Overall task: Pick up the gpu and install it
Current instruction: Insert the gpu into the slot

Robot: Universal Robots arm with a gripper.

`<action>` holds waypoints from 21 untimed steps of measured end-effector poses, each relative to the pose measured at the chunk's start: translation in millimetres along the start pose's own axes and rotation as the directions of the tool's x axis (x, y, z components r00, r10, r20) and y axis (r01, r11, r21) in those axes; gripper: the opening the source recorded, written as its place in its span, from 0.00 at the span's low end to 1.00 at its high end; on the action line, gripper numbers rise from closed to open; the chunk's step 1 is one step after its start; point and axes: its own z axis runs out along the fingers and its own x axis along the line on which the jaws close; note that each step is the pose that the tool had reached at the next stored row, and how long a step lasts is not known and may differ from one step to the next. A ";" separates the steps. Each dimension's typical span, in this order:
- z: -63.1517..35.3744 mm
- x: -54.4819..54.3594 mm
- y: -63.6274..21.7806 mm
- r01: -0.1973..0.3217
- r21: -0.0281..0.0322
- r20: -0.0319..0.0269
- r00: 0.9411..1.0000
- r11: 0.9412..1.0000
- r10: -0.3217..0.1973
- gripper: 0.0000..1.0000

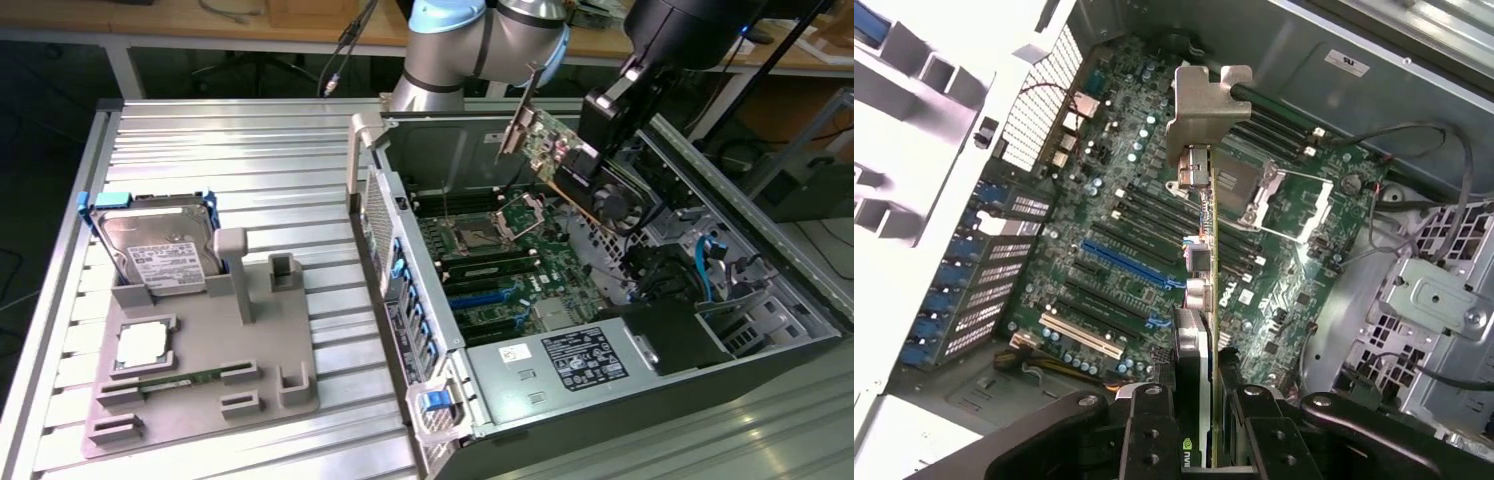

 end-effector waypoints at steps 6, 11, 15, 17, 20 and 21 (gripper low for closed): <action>-0.1 0.0 0.0 0.034 -0.001 -0.002 0.999 0.999 -0.034 0.27; 0.0 0.0 0.0 0.064 -0.001 -0.003 0.998 0.998 -0.064 0.27; 0.0 0.1 0.0 0.113 -0.002 -0.005 0.994 0.994 -0.113 0.27; 0.0 0.4 0.2 0.227 -0.005 -0.011 0.974 0.974 -0.227 0.27; 0.0 0.4 0.2 0.390 -0.011 -0.018 0.921 0.921 -0.390 0.27; 0.0 0.5 0.2 0.434 -0.012 -0.019 0.901 0.901 -0.434 0.27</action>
